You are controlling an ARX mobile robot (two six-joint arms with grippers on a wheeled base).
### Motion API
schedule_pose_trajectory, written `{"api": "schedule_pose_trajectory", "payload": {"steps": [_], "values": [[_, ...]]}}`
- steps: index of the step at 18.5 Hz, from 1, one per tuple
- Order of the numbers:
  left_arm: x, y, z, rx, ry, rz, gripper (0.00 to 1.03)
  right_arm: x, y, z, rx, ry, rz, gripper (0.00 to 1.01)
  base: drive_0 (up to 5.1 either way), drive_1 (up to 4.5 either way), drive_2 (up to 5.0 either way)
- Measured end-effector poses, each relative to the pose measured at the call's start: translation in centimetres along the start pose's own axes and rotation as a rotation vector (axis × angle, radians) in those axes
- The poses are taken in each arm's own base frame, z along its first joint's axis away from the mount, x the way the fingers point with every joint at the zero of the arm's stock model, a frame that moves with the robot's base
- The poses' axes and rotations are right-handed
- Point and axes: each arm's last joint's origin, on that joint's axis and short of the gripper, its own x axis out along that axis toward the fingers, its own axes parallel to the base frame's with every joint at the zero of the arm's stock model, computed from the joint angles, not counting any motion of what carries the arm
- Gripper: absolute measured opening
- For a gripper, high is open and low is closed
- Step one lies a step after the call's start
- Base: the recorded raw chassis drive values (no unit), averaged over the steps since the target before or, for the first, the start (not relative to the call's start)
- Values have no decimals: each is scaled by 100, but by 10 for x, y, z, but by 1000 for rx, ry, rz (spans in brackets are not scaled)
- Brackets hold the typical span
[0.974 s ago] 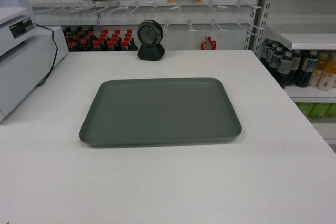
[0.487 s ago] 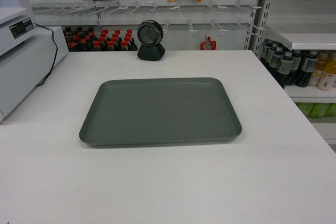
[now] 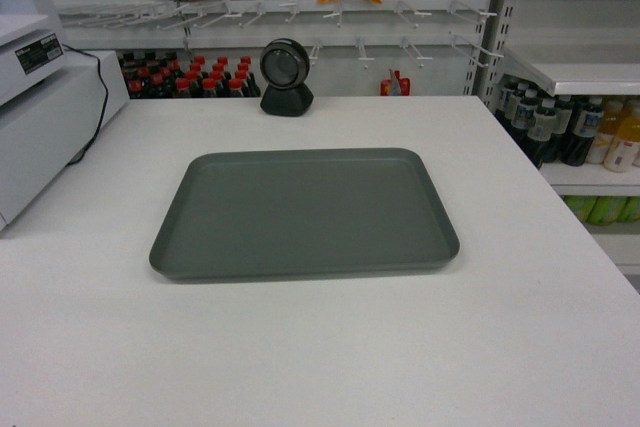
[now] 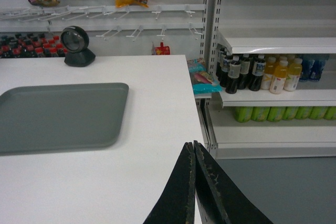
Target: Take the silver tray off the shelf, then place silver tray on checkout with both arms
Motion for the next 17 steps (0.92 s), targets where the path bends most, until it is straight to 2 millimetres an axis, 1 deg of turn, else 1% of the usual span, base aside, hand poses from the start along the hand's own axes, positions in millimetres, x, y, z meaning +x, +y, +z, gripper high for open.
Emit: {"api": "schedule_pose_trajectory", "payload": {"steps": [1, 2, 3, 4, 6, 7, 10, 12, 13, 17], "values": [[-1, 0, 5, 0, -42, 2, 1, -6, 0, -1, 0, -10, 0, 2, 0, 0, 0], [-1, 0, 1, 1, -10, 1, 1, -7, 0, 4, 0, -55, 1, 2, 0, 0, 0], [-1, 0, 1, 0, -16, 0, 1, -7, 0, 0, -1, -23, 0, 2, 0, 0, 0], [-1, 0, 2, 0, -22, 0, 4, -7, 0, 1, -1, -27, 1, 5, 0, 0, 0], [-1, 0, 2, 0, -19, 1, 29, -7, 0, 1, 0, -31, 1, 30, 0, 0, 0], [-1, 0, 2, 0, -19, 0, 42, -7, 0, 1, 0, -31, 1, 41, 0, 0, 0], [-1, 0, 2, 0, -19, 0, 76, -7, 0, 1, 0, -31, 1, 78, 0, 0, 0], [-1, 0, 2, 0, -18, 0, 99, -7, 0, 1, 0, -31, 1, 100, 0, 0, 0], [-1, 0, 2, 1, -19, 0, 98, -7, 0, 1, 0, -31, 1, 97, 0, 0, 0], [-1, 0, 2, 1, -18, 0, 98, -7, 0, 1, 0, -31, 1, 98, 0, 0, 0]]}}
